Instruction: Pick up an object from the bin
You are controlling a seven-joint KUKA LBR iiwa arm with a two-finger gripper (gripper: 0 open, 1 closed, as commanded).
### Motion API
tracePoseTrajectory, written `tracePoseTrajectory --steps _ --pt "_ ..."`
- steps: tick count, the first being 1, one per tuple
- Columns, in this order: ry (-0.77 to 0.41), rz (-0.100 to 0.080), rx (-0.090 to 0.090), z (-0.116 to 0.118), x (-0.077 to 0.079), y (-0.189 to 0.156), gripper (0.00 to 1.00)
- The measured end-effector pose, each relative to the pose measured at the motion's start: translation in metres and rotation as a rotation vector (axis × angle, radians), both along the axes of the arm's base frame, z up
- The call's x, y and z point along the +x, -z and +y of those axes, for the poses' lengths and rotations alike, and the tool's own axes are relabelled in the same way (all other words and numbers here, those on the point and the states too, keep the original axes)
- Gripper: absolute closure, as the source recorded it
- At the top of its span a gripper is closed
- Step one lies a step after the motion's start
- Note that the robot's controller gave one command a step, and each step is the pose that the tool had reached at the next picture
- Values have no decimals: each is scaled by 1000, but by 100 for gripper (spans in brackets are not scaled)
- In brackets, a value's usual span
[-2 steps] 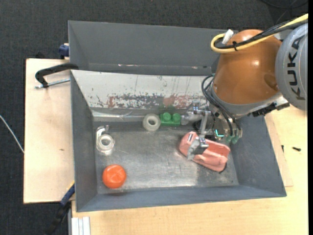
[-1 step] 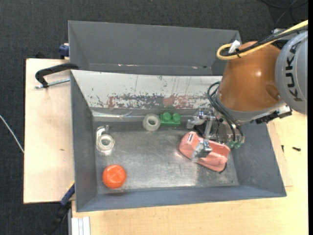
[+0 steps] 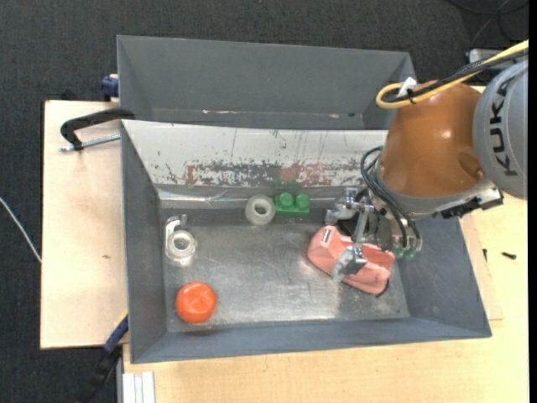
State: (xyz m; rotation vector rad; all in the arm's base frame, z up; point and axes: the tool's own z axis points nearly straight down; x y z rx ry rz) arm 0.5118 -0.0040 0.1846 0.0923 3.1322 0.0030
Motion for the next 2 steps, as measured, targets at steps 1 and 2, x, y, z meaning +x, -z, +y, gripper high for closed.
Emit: tracePoseTrajectory --steps 1,2 --pt "67 10 -4 -28 1 24 0" --pt "-252 6 7 -42 39 100 100"
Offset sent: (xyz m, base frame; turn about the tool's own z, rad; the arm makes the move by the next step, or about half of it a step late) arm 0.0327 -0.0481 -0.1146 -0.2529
